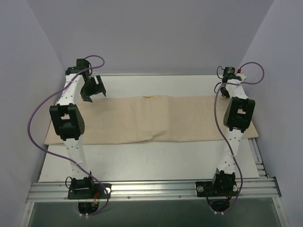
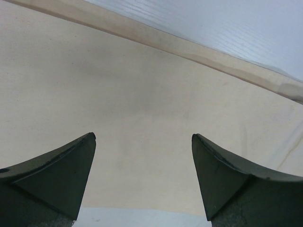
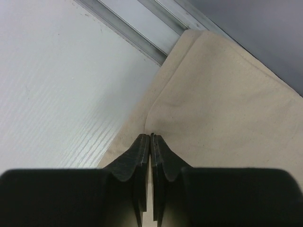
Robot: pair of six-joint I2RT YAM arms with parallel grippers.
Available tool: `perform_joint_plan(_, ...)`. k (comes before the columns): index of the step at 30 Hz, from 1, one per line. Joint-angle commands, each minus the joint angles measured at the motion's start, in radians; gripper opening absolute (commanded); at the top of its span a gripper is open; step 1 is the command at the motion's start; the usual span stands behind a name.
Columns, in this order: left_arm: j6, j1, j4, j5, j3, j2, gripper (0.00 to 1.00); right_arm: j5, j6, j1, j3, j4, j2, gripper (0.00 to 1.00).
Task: Open and lay out the surgical kit
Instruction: Open the surgical kit at the center of the board.
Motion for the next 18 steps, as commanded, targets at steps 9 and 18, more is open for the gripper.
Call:
perform_joint_plan(9, -0.001, 0.000, 0.005, -0.016, -0.007, -0.014, 0.91, 0.028, 0.010, -0.020, 0.018, -0.044, -0.079, 0.00)
perform_joint_plan(18, -0.010, 0.049, -0.040, -0.062, 0.028, 0.004, 0.97, -0.042, 0.004, 0.003, -0.002, -0.271, -0.230, 0.00)
